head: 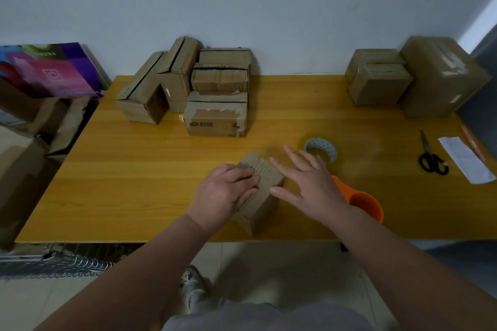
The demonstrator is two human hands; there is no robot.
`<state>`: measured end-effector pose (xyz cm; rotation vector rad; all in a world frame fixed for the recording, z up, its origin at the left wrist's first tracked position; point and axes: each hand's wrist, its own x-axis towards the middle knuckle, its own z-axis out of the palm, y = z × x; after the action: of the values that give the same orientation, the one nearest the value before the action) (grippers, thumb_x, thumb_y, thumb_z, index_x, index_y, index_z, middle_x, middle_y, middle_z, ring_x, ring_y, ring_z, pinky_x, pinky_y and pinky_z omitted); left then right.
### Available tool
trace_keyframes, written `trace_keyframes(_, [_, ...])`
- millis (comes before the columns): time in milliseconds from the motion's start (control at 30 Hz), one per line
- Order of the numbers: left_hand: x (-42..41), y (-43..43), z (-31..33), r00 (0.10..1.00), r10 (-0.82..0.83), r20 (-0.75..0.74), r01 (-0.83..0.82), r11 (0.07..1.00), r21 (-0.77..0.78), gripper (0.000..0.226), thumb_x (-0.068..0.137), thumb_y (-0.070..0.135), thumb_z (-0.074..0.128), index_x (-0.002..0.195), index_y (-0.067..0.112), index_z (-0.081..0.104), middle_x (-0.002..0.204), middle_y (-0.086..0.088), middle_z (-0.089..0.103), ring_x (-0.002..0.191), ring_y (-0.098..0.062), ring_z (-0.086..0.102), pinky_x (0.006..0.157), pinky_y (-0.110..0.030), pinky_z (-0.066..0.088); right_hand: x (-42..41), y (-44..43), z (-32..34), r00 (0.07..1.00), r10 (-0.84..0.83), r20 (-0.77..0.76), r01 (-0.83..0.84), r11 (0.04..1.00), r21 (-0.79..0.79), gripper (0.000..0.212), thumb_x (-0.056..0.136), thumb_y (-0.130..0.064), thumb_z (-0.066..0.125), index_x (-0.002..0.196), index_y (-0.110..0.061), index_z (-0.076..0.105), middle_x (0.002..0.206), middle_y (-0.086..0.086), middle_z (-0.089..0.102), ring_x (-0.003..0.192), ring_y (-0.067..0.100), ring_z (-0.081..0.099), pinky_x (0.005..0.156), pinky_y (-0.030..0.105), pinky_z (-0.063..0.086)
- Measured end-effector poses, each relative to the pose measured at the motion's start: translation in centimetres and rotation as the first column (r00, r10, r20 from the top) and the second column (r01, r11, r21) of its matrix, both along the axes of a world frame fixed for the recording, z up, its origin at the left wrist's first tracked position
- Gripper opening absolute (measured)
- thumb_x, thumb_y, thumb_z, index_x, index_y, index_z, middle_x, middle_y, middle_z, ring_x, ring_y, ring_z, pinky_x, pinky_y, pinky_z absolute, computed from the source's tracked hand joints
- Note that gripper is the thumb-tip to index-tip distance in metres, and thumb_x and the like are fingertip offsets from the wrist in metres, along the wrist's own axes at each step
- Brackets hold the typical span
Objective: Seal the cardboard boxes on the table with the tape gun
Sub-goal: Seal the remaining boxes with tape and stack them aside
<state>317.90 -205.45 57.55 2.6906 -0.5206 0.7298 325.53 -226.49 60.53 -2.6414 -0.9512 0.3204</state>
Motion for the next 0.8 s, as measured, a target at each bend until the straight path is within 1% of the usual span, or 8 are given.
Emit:
trace_keyframes(133, [0.0, 0.2, -0.2, 1.000, -0.012, 0.006, 0.012, 1.000, -0.013, 0.032, 0.094, 0.032, 0.052, 0.102, 0.011, 0.075, 0.105, -0.005, 0.072, 0.088, -0.023, 0.064, 0.079, -0.032, 0.054, 0.2, -0.3, 0.2, 0.982, 0.102, 0.159, -0.073, 0.980, -0.183, 0.078, 0.081, -0.078, 0.023, 0.150, -0.043, 0.012, 0.161, -0.009, -0.004, 0.148, 0.024, 0.003, 0.118, 0.046, -0.002])
trace_keyframes(200, [0.1, 0.2, -0.2, 1.000, -0.013, -0.001, 0.013, 1.000, -0.012, 0.032, 0.093, 0.031, 0.053, 0.101, 0.011, 0.076, 0.104, -0.005, 0.072, 0.087, -0.023, 0.065, 0.078, -0.032, 0.055, 0.0, -0.2, 0.4, 0.957, 0.163, 0.241, -0.103, 0.964, -0.244, 0.080, 0.082, -0.069, 0.050, 0.150, -0.035, 0.026, 0.161, -0.002, 0.014, 0.145, 0.031, 0.021, 0.116, 0.052, 0.012])
trace_keyframes(267, [0.1, 0.1, -0.1, 1.000, -0.010, -0.008, 0.010, 1.000, -0.014, 0.032, 0.093, 0.032, 0.052, 0.101, 0.012, 0.076, 0.104, -0.004, 0.072, 0.086, -0.023, 0.067, 0.077, -0.032, 0.056, -0.1, 0.1, 0.6, 0.923, 0.205, 0.325, -0.108, 0.950, -0.292, 0.086, 0.066, -0.061, 0.076, 0.140, -0.025, 0.048, 0.150, 0.006, 0.041, 0.130, 0.037, 0.046, 0.105, 0.058, 0.033])
trace_keyframes(433, [0.5, -0.3, 0.1, 1.000, -0.002, -0.020, 0.002, 1.000, -0.012, 0.033, 0.092, 0.033, 0.053, 0.098, 0.011, 0.076, 0.103, -0.004, 0.073, 0.085, -0.024, 0.067, 0.073, -0.033, 0.057, -1.1, 0.8, -0.1, 0.875, 0.273, 0.400, -0.149, 0.938, -0.313, 0.094, 0.052, -0.057, 0.086, 0.133, -0.020, 0.057, 0.142, 0.006, 0.051, 0.123, 0.035, 0.055, 0.100, 0.058, 0.039])
trace_keyframes(567, [0.0, -0.3, 0.0, 1.000, 0.013, -0.026, -0.015, 0.999, -0.041, 0.033, 0.091, 0.033, 0.054, 0.094, 0.009, 0.075, 0.094, -0.006, 0.071, 0.080, -0.026, 0.067, 0.066, -0.035, 0.058, -1.0, 0.6, 0.2, 0.910, 0.269, 0.317, -0.173, 0.938, -0.301, 0.096, 0.062, -0.062, 0.078, 0.144, -0.028, 0.041, 0.154, 0.001, 0.035, 0.136, 0.032, 0.040, 0.110, 0.054, 0.025])
trace_keyframes(667, [-0.4, -0.3, 0.3, 0.999, 0.034, -0.038, -0.036, 0.997, -0.063, 0.033, 0.089, 0.033, 0.053, 0.091, 0.007, 0.074, 0.085, -0.008, 0.067, 0.079, -0.028, 0.068, 0.064, -0.036, 0.058, 0.5, 0.4, 1.3, 0.956, 0.217, 0.199, -0.159, 0.949, -0.271, 0.104, 0.077, -0.062, 0.066, 0.153, -0.031, 0.002, 0.162, -0.006, -0.007, 0.148, 0.025, 0.001, 0.119, 0.048, 0.001])
trace_keyframes(733, [-0.4, -0.4, 0.4, 0.999, 0.031, -0.035, -0.033, 0.997, -0.064, 0.034, 0.088, 0.033, 0.053, 0.089, 0.006, 0.074, 0.083, -0.009, 0.066, 0.078, -0.029, 0.068, 0.063, -0.035, 0.058, 1.7, 1.1, 1.7, 0.972, 0.186, 0.147, -0.133, 0.940, -0.315, 0.117, 0.075, -0.061, 0.068, 0.151, -0.028, -0.016, 0.159, -0.007, -0.022, 0.148, 0.022, -0.011, 0.120, 0.047, -0.001])
trace_keyframes(800, [-0.4, -0.4, 0.5, 0.999, 0.027, -0.040, -0.030, 0.998, -0.063, 0.034, 0.087, 0.032, 0.054, 0.088, 0.006, 0.074, 0.082, -0.009, 0.066, 0.078, -0.028, 0.068, 0.064, -0.034, 0.057, 2.4, 2.4, 1.5, 0.968, 0.224, 0.111, -0.168, 0.913, -0.372, 0.124, 0.073, -0.055, 0.074, 0.149, -0.028, -0.021, 0.158, -0.004, -0.026, 0.147, 0.024, -0.013, 0.120, 0.049, 0.001])
